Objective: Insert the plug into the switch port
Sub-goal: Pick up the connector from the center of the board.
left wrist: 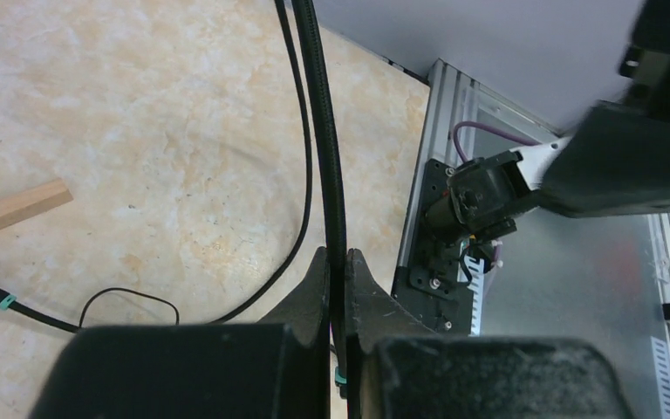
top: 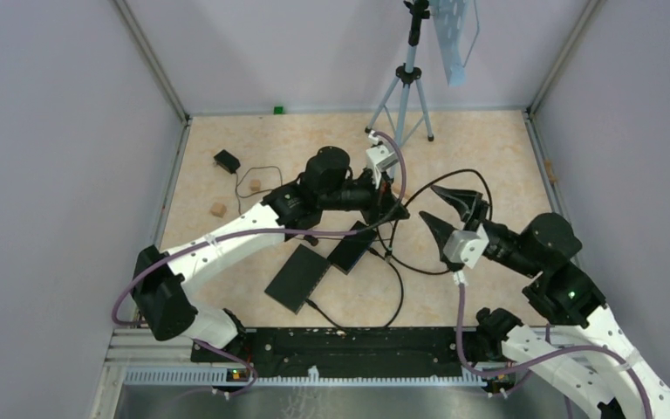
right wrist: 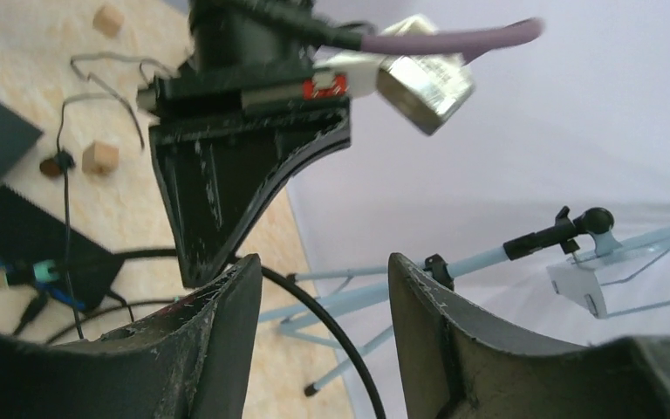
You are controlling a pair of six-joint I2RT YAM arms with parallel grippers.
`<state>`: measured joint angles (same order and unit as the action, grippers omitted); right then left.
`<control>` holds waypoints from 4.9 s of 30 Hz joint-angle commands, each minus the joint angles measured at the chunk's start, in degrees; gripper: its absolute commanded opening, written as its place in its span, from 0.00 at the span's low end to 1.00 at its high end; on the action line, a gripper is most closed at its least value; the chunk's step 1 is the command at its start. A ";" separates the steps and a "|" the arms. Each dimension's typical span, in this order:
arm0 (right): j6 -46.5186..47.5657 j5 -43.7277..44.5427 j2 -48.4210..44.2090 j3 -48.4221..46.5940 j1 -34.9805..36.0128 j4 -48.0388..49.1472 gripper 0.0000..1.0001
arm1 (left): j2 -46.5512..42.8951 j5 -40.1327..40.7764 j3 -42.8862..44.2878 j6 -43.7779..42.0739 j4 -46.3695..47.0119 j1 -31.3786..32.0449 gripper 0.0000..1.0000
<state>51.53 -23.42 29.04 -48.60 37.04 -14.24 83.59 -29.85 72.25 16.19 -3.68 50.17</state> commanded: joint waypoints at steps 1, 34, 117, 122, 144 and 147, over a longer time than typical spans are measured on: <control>15.55 -0.52 4.22 -4.91 0.49 -8.97 0.54 | -3.34 -5.18 3.90 -4.66 -6.41 -0.51 0.00; 18.82 2.15 6.84 -3.47 0.58 -3.07 0.00 | -12.10 -5.27 2.70 -12.90 -3.63 -0.78 0.85; -5.79 -12.44 8.77 -23.71 0.57 -26.93 0.43 | -17.30 1.30 5.39 -28.66 -13.19 -0.78 0.00; -2.51 -17.64 13.18 -22.27 0.56 -24.44 0.44 | -13.41 0.43 8.34 -32.75 -19.44 -0.78 0.00; -4.55 -16.89 24.24 -18.63 0.53 -19.20 0.34 | -13.21 -4.90 7.62 -35.78 -24.98 -0.65 0.00; -4.70 -17.57 24.24 -18.23 0.54 -19.17 0.27 | -13.45 -5.13 7.27 -35.99 -24.89 -0.69 0.00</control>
<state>47.31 -38.37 53.95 -67.20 37.12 -35.40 71.72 -33.26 78.02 -18.59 -28.95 49.39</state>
